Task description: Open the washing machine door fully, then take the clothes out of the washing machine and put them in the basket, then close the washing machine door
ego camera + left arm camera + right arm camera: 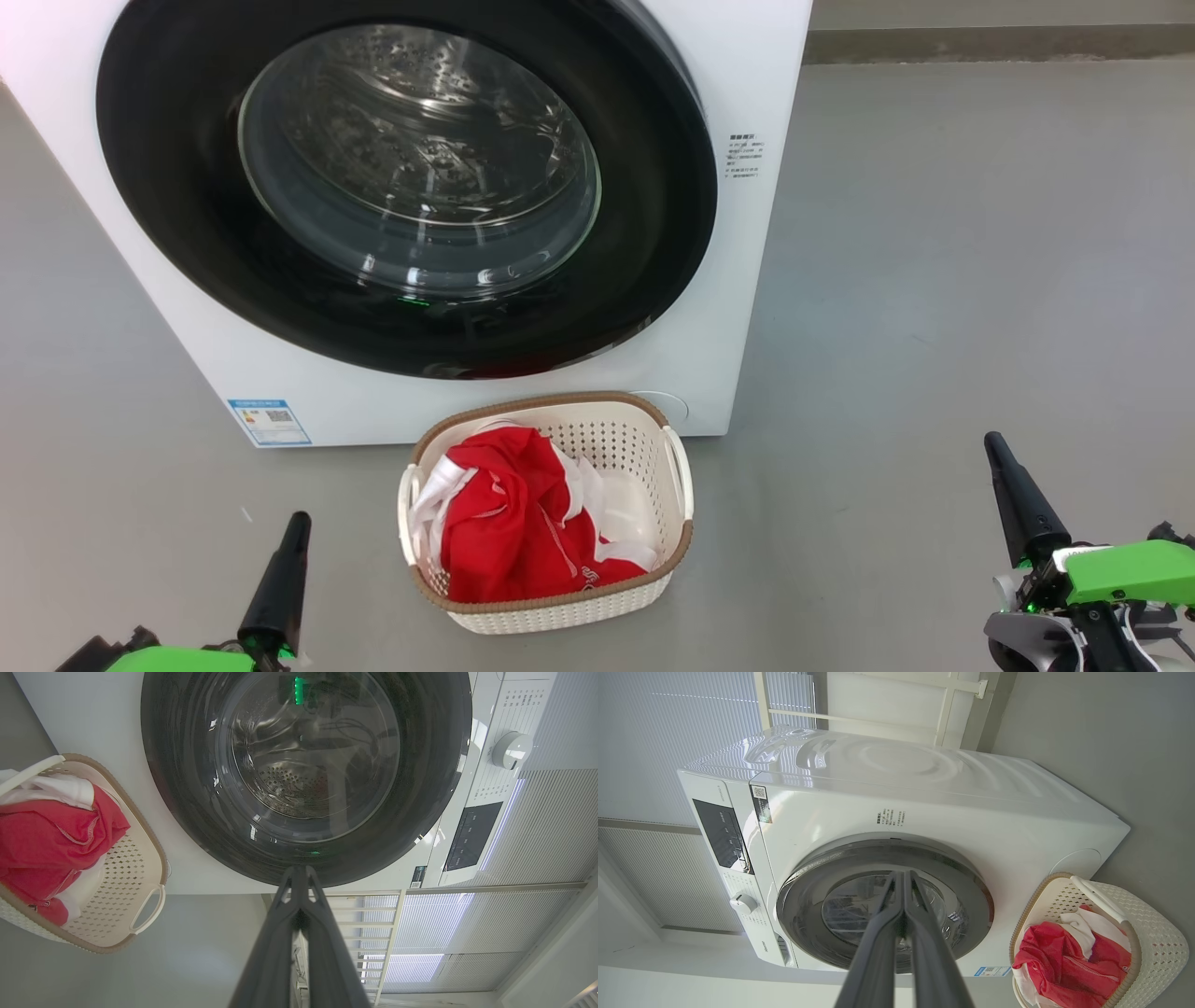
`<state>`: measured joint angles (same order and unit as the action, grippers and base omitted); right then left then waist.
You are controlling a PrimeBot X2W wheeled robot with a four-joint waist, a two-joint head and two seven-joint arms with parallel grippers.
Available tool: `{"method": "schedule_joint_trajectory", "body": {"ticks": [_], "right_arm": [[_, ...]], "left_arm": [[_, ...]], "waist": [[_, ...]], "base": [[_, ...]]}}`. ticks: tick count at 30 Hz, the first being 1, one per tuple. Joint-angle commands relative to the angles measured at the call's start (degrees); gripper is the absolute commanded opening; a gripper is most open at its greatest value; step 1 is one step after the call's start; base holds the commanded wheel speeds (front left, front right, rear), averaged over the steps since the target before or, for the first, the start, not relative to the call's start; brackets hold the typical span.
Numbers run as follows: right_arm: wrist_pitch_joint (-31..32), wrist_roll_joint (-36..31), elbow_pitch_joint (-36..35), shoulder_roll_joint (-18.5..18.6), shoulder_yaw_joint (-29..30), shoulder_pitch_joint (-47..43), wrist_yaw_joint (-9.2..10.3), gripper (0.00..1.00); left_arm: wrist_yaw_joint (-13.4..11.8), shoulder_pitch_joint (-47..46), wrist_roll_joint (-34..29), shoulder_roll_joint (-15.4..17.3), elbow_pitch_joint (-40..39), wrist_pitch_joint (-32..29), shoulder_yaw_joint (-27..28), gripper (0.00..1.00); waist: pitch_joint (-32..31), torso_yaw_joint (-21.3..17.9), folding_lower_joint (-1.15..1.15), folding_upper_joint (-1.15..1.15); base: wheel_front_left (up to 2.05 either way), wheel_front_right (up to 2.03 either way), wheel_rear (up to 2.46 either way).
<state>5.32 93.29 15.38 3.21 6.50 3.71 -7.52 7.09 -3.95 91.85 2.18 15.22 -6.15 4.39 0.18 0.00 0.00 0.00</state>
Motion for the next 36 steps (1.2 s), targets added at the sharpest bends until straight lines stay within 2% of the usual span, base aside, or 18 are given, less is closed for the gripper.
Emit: {"method": "schedule_joint_trajectory", "body": {"ticks": [1,36], "right_arm": [[0.32,-0.25,-1.41,0.44,-1.03,2.37,0.03,0.00],[0.66,-0.60,-1.38,0.14,-0.61,2.41,0.03,0.00]], "left_arm": [[0.40,-2.23,0.35,0.77,-1.17,-0.31,2.09,0.00],[0.40,-2.24,0.31,0.74,-1.17,-0.34,2.14,0.00]], "waist": [[0.00,0.00,0.00,0.00],[0.00,0.00,0.00,0.00]], "base": [[0.00,0.00,0.00],[0.00,0.00,0.00]]}}
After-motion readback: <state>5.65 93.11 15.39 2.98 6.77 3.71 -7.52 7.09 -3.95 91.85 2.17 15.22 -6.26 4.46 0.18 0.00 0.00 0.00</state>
